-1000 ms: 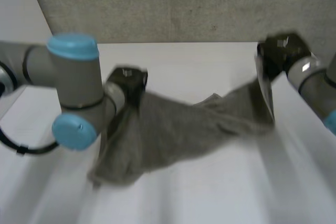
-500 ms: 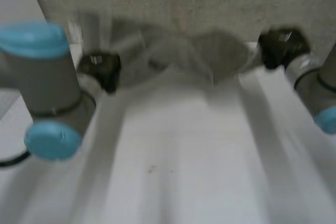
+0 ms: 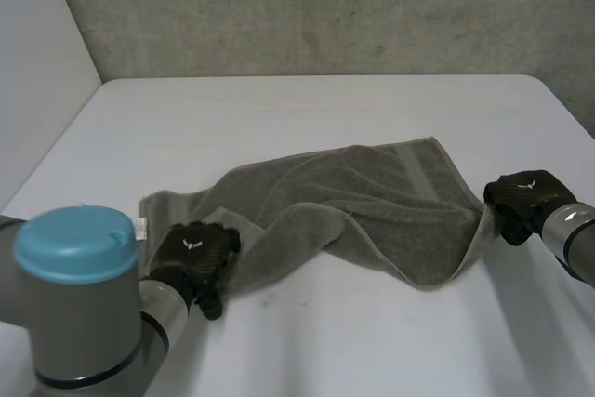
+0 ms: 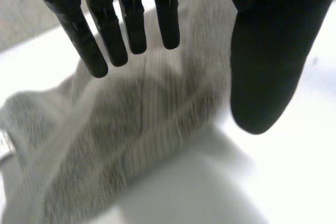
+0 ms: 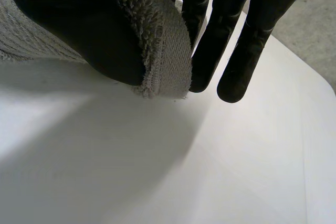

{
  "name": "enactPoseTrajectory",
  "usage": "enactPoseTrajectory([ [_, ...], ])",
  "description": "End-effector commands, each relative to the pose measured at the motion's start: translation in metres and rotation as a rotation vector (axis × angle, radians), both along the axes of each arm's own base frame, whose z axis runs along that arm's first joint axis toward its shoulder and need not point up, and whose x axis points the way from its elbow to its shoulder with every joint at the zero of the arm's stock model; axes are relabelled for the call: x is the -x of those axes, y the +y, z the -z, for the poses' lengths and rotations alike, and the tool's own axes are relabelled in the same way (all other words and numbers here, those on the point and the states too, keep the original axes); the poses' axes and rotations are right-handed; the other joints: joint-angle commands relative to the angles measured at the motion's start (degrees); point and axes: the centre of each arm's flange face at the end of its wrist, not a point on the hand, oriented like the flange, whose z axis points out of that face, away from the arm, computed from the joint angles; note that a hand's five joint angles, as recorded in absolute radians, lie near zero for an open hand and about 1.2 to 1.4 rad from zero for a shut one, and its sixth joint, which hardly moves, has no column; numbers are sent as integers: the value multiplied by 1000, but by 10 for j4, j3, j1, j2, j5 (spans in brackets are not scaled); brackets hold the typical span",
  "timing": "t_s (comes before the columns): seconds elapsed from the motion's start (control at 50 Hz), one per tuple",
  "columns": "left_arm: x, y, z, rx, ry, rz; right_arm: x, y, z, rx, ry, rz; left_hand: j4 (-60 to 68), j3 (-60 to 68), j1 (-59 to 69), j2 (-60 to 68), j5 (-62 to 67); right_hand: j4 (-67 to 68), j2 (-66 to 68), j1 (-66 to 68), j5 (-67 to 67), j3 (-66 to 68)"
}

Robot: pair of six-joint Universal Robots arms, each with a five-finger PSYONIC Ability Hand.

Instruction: Fold the towel.

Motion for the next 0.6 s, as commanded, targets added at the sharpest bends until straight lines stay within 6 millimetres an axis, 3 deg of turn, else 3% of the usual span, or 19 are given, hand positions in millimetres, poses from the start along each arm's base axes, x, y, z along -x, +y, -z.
enactPoseTrajectory([
  [0.02,-7,-27,-37,114,79,-50,-1,-1,3,26,-2,1,-25,-27,-28,-26,-25,114,119,10,131,122],
  [0.12,-5,-52,-48,160,103,-75,0,-1,5,33,-2,6,-13,-15,-17,-15,-13,114,119,10,131,122],
  [0.22,10,-83,-25,116,93,-25,0,2,10,15,-3,2,54,52,50,53,54,114,119,10,131,122],
  [0.28,15,-89,-21,107,97,-3,-1,3,12,9,-1,0,81,79,77,80,81,114,119,10,131,122],
  [0.32,27,-100,-8,80,107,64,-1,3,13,7,-1,0,120,118,116,118,120,114,119,10,131,122],
  [0.48,39,-114,19,17,-10,159,0,4,15,9,-1,1,120,118,116,118,120,114,119,10,131,122],
  [0.6,41,-121,27,32,-58,178,0,4,17,4,-1,1,121,119,118,120,122,114,119,10,131,122],
])
